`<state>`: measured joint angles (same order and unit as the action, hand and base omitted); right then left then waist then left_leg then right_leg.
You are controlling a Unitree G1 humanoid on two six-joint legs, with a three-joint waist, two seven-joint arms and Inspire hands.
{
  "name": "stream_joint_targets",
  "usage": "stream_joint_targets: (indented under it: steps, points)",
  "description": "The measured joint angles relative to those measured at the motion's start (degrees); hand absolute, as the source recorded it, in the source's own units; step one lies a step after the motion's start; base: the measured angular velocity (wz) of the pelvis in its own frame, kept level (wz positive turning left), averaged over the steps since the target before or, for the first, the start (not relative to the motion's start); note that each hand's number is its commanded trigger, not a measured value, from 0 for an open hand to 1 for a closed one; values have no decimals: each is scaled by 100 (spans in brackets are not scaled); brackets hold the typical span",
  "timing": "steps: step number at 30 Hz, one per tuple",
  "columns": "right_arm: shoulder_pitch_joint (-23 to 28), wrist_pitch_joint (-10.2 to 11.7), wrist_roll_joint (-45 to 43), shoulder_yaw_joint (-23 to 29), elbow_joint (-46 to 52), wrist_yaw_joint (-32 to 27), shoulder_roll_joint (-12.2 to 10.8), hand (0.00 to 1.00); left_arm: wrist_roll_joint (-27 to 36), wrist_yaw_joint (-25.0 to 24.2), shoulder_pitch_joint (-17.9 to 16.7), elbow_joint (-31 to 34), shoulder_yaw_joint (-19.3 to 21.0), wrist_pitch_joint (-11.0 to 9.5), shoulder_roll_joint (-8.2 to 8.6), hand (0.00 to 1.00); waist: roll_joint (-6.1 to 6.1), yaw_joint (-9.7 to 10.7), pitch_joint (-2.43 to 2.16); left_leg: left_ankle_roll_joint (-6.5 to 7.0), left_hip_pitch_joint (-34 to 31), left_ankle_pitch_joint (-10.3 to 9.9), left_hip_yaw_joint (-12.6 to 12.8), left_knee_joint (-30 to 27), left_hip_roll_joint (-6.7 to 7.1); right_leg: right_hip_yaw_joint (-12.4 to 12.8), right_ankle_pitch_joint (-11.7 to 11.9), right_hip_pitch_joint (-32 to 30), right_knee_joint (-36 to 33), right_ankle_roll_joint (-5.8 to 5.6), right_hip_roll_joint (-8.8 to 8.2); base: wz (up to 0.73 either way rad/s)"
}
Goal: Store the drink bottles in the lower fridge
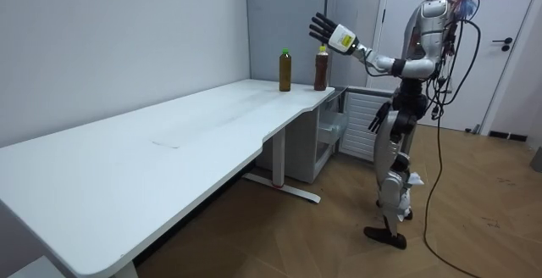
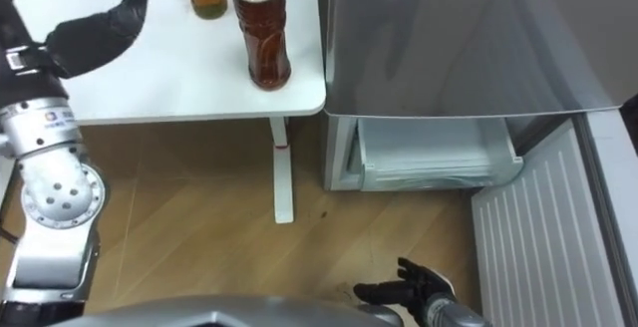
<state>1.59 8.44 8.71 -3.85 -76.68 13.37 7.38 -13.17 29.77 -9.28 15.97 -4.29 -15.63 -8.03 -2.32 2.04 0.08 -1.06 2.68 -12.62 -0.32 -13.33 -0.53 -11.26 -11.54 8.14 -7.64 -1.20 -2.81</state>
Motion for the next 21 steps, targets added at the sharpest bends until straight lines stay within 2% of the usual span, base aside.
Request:
stream_joint_targets:
  steps: [4, 8, 13, 16, 21]
  points:
    - [-79, 23, 4, -168, -5, -2, -5, 0, 11, -334, 126, 0, -312, 0, -69, 0, -84, 80, 22, 0, 0, 0, 0, 3, 3, 2, 0, -3, -1, 0, -3, 0]
    - [-77, 23, -2, -168, 3, -4, -6, 0, 12, -595, 237, 3, -408, 0, -98, 0, -139, 96, 24, 0, -3, 0, 3, 4, 4, 16, 0, -12, -1, 0, -4, 0]
    - [-85, 22, 5, -169, -18, -4, -4, 0, 10, -860, 325, 122, -459, 1, -172, 0, -134, 96, 14, 0, 6, 0, 5, 1, 4, 20, 1, -5, -7, -1, -4, 0]
    - [-84, 22, 2, -164, -46, -4, 0, 0, 11, -1016, 326, 168, -476, 3, -167, 0, -98, 104, 1, 0, 19, 0, 6, 1, 3, 20, 4, 7, -14, -3, -4, 0]
    - [-96, 24, 2, -164, -72, -3, 1, 0, 9, -1270, 325, 164, -563, 6, -145, 0, -62, 110, 11, 1, 35, 0, 13, 3, -2, 28, 6, 13, -29, -5, -1, 0]
